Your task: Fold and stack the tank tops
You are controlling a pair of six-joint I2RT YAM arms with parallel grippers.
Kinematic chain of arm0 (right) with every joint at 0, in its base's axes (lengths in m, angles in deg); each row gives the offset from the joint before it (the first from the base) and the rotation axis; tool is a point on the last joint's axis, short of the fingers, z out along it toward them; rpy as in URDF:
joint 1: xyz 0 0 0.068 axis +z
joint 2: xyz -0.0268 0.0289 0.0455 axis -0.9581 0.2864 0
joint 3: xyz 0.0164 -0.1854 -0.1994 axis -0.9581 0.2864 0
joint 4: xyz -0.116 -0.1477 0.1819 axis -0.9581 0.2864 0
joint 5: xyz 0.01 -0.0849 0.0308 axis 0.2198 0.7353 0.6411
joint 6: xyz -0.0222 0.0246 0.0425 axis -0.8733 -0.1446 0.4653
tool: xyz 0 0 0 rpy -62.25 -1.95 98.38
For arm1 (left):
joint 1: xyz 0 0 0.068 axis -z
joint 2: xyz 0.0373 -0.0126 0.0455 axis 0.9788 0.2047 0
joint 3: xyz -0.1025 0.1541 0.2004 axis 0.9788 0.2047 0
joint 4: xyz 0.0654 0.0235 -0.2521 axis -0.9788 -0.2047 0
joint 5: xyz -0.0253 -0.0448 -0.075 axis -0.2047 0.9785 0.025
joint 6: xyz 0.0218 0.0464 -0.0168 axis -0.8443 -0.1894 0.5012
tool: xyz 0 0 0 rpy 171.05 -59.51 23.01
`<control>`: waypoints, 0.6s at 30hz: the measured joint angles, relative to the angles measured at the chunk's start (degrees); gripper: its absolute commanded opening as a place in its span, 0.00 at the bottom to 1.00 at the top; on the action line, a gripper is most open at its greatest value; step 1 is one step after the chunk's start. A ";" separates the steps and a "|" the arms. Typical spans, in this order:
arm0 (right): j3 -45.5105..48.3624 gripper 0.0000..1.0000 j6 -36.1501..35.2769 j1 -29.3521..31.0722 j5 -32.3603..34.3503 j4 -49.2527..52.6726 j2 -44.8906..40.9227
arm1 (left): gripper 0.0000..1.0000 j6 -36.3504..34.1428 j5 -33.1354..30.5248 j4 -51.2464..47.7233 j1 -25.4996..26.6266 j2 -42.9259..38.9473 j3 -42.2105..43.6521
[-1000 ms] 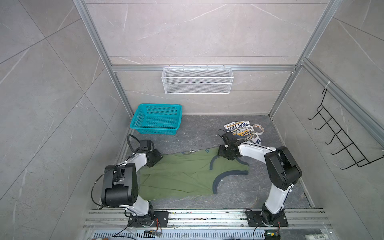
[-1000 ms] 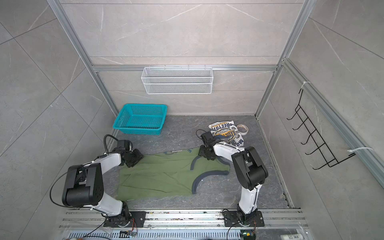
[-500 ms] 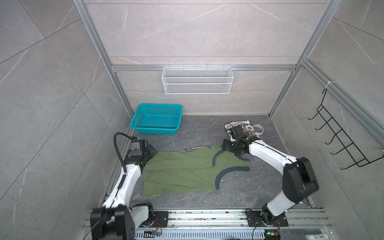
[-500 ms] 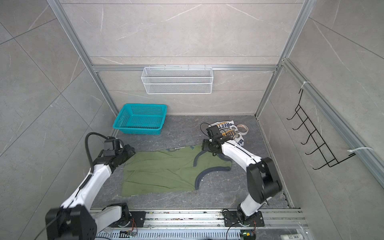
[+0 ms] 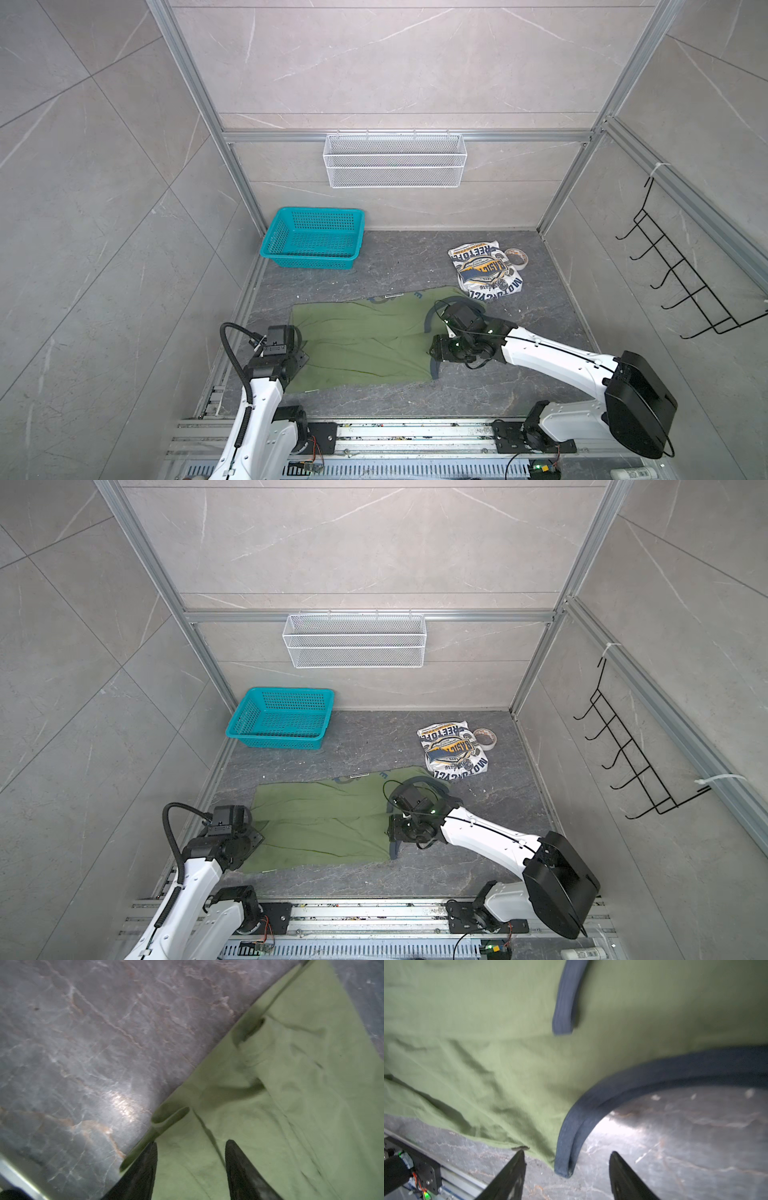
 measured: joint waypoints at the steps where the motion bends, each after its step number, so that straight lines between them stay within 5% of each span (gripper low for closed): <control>1: 0.52 0.63 0.92 0.83 -0.15 -0.15 0.00 | 0.62 0.68 -0.63 -0.17 -0.02 0.17 0.00; 7: 4.81 0.60 5.11 4.09 -1.27 -2.21 0.35 | 0.71 3.69 -2.99 -1.40 -1.25 0.90 0.00; 18: 5.95 0.55 8.48 4.94 -2.36 -7.96 4.76 | 0.68 6.86 -2.64 -2.19 -1.92 5.40 0.22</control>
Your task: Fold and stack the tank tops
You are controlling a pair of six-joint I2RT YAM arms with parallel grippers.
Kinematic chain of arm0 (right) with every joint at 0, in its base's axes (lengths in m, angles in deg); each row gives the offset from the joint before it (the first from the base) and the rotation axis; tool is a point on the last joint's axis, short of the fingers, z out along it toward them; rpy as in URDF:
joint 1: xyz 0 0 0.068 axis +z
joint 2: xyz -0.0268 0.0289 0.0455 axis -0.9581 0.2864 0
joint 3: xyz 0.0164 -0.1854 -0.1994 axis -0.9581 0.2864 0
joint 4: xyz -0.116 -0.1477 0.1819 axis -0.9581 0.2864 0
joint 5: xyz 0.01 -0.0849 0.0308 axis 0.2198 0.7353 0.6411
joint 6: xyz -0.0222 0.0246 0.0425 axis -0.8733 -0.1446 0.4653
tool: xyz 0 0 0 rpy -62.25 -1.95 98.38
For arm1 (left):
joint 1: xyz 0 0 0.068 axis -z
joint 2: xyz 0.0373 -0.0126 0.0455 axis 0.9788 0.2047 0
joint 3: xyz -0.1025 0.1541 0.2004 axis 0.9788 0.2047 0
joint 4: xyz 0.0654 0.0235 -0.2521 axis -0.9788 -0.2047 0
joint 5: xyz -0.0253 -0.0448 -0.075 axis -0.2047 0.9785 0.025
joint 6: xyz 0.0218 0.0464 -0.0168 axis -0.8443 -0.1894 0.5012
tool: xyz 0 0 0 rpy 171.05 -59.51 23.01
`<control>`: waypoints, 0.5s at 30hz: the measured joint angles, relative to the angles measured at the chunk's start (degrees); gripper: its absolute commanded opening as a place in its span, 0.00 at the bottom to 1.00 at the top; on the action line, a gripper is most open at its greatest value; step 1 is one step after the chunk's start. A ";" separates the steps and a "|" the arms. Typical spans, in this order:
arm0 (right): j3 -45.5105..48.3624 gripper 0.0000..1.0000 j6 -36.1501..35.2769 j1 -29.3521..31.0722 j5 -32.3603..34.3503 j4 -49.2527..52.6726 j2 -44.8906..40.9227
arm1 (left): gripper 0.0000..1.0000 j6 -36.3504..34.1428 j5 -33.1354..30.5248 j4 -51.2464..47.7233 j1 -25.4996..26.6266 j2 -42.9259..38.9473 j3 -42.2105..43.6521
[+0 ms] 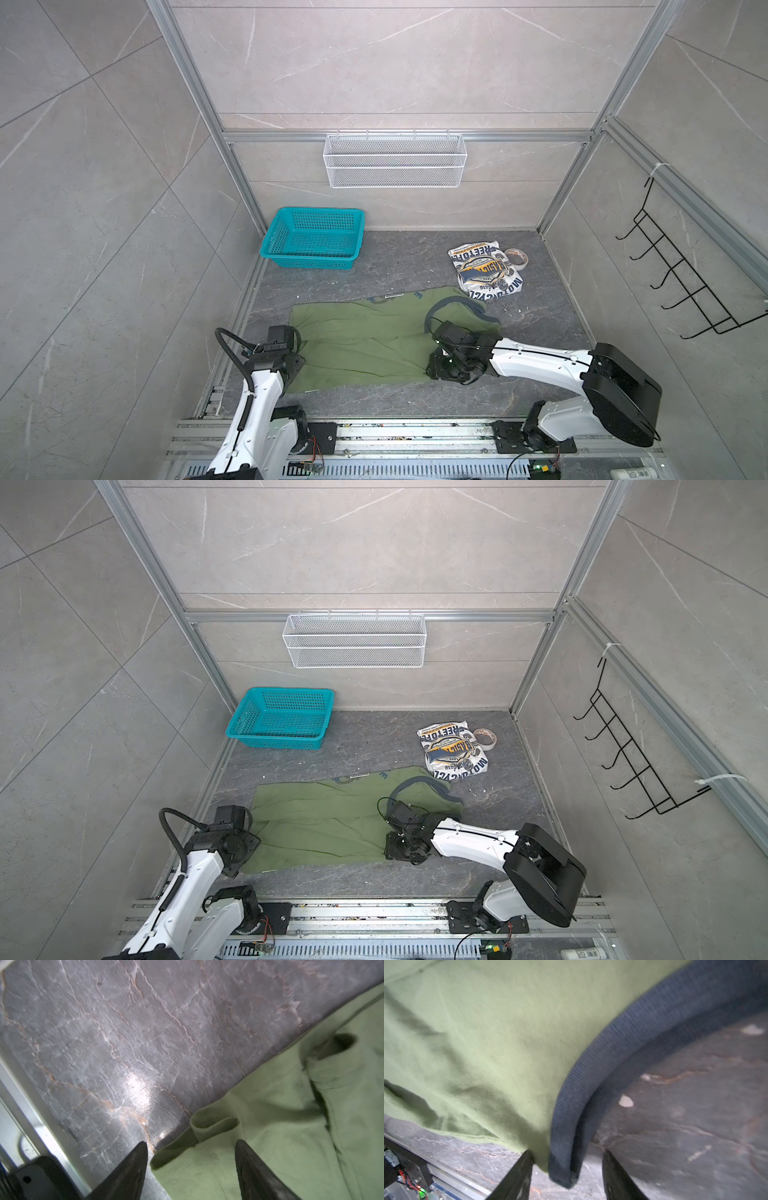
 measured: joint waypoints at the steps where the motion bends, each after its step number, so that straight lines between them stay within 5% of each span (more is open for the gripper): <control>1: 0.00 0.54 0.00 0.02 -0.20 -0.70 0.20 | 0.67 0.44 0.35 0.35 -0.02 0.39 0.31; 8: -0.63 0.41 -0.07 0.28 -1.73 -3.91 2.32 | 0.59 1.95 1.62 4.17 -0.02 4.55 1.49; 15: -0.70 0.15 -0.22 0.55 -1.09 -3.41 2.97 | 0.41 2.34 2.19 6.49 -0.04 5.46 1.49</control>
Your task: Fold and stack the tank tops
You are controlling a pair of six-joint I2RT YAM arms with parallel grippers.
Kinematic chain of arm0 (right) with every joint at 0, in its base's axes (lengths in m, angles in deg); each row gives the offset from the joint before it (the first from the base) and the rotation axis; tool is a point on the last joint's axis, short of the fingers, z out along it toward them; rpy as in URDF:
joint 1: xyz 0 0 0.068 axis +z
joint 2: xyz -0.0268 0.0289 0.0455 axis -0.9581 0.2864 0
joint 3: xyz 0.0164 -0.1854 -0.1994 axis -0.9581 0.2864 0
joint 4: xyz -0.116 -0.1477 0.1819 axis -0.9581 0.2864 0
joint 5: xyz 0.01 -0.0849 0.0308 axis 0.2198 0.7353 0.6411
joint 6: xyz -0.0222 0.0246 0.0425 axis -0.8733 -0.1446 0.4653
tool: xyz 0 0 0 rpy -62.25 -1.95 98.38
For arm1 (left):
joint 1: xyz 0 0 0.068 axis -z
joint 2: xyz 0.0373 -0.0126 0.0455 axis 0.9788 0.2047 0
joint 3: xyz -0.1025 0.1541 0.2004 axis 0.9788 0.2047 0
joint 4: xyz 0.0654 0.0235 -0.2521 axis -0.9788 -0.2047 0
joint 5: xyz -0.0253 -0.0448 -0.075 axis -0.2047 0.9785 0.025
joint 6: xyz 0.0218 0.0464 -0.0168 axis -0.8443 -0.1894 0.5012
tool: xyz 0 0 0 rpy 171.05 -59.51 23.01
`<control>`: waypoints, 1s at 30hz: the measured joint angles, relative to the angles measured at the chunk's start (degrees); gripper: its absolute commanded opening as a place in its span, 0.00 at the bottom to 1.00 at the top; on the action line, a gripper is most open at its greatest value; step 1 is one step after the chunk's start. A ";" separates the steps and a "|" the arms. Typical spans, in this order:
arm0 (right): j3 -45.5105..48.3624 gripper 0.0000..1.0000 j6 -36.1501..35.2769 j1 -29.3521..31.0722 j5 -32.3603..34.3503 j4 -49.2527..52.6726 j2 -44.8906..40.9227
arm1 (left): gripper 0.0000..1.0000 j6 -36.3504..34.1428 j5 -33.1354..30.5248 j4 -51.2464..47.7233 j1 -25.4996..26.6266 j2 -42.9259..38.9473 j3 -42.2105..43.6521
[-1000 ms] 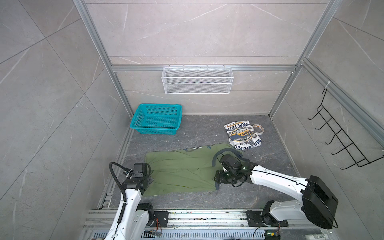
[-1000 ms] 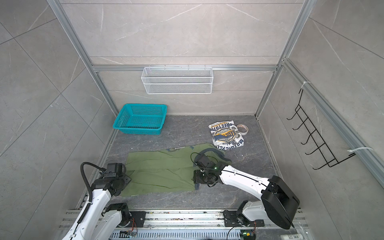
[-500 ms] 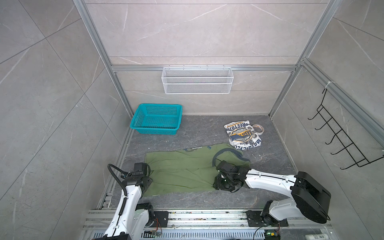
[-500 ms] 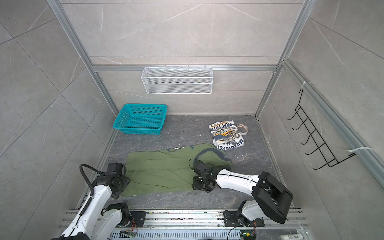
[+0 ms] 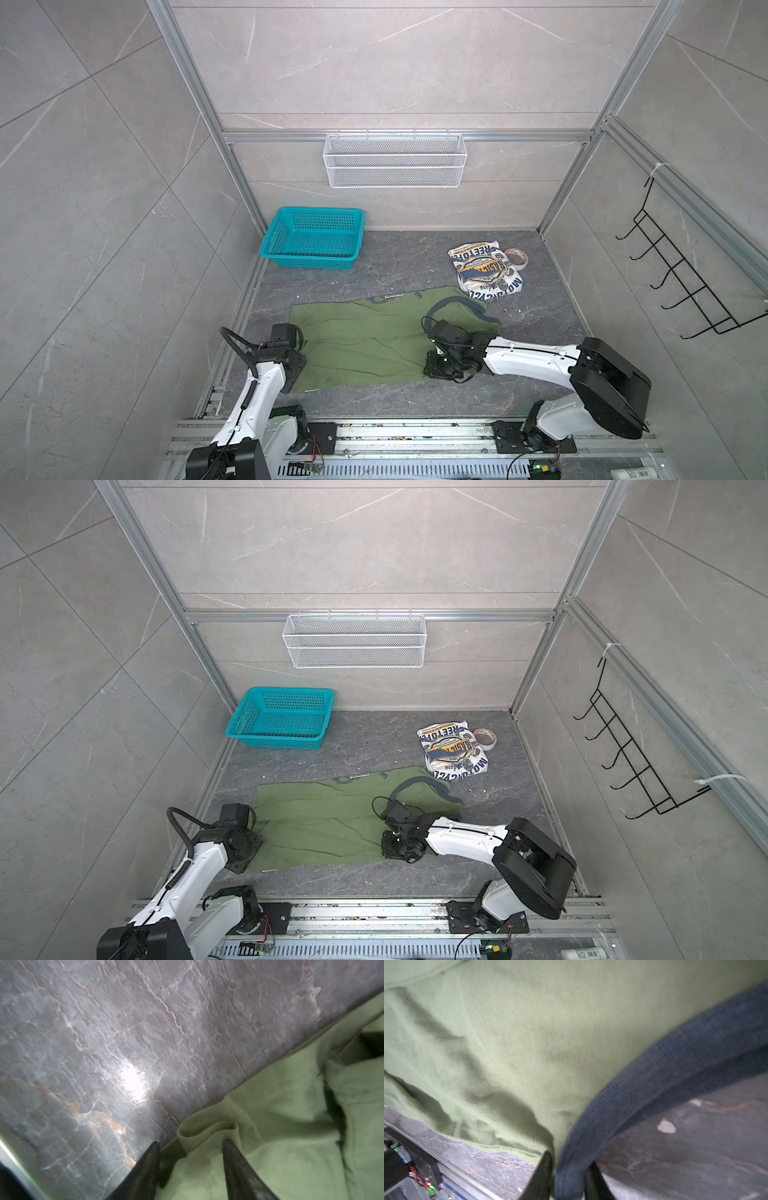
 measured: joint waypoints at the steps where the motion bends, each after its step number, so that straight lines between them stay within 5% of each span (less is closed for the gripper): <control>1: -0.04 0.12 -0.11 0.04 0.28 0.33 0.00 | 0.37 -0.02 0.07 0.20 -0.09 -0.28 0.04; 11: -1.11 0.00 -0.28 0.22 4.31 4.13 -1.92 | 0.01 -2.34 0.57 0.63 -0.24 -4.70 -0.17; 30: -7.65 0.00 -1.92 -1.79 9.18 9.92 -3.89 | 0.00 -11.04 3.54 0.52 -0.24 -5.55 -11.26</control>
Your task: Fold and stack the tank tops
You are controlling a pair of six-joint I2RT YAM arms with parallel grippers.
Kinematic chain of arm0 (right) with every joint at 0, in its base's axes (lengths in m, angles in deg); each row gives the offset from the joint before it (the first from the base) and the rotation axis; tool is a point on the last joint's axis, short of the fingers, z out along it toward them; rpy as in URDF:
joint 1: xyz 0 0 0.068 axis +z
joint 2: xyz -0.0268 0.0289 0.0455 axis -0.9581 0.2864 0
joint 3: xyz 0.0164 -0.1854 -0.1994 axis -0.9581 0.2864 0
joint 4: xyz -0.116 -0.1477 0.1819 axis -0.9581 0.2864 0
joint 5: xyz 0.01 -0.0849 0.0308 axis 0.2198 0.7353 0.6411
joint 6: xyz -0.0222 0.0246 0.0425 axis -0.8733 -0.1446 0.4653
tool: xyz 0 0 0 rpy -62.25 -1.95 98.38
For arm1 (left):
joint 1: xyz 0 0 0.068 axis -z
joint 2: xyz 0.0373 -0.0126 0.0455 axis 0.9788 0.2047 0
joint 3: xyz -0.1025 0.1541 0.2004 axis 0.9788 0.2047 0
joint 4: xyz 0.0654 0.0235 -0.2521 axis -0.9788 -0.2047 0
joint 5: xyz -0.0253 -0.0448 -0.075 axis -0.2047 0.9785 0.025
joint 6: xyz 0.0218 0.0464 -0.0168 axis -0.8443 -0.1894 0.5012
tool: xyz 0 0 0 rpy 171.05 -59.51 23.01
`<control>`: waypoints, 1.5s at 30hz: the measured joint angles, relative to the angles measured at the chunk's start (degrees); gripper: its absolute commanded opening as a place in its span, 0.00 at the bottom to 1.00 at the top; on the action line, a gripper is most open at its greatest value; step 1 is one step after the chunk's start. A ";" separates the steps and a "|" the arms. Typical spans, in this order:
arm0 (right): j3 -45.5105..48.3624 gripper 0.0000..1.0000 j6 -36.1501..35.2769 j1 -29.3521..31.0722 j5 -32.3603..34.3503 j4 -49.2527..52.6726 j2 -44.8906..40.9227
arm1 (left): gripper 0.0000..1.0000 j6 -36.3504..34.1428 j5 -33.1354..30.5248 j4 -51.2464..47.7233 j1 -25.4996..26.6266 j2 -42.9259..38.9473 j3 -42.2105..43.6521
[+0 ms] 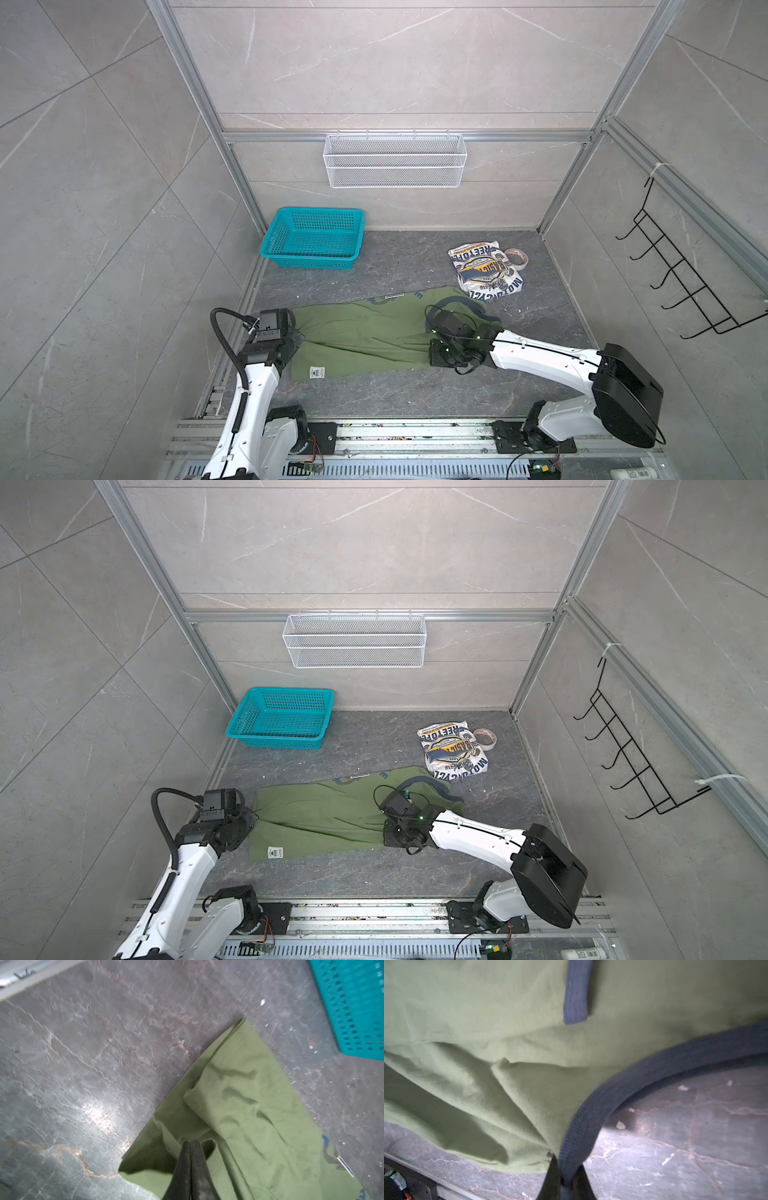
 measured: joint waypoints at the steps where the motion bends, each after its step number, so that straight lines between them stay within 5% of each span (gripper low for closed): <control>1: -0.63 0.00 -0.37 -0.70 -0.02 0.26 0.00 | 0.00 -0.35 -0.57 0.02 0.00 0.04 -0.57; 8: -9.01 0.00 -4.61 -6.78 -1.27 1.11 3.08 | 0.00 -2.21 -3.13 2.34 -0.59 4.61 -3.93; 23: -29.00 0.08 -11.50 -11.89 -3.91 4.35 23.02 | 0.00 -5.01 -4.68 12.04 -3.58 29.00 -14.56; 30: -33.88 0.41 -14.14 -15.52 -4.00 5.49 30.80 | 0.36 -8.87 2.89 11.72 -7.32 44.92 -24.46; 34: -33.97 0.49 -15.58 -16.28 -4.02 6.23 30.80 | 0.45 -9.84 6.03 12.35 -8.81 43.63 -23.12; 40: -30.84 0.50 -16.68 -16.22 -4.68 6.01 26.97 | 0.42 -10.82 11.50 13.29 -8.48 33.75 -14.10; 45: -28.20 0.50 -16.83 -16.22 -5.46 5.44 25.35 | 0.43 -12.28 13.94 13.35 -7.93 33.75 -11.23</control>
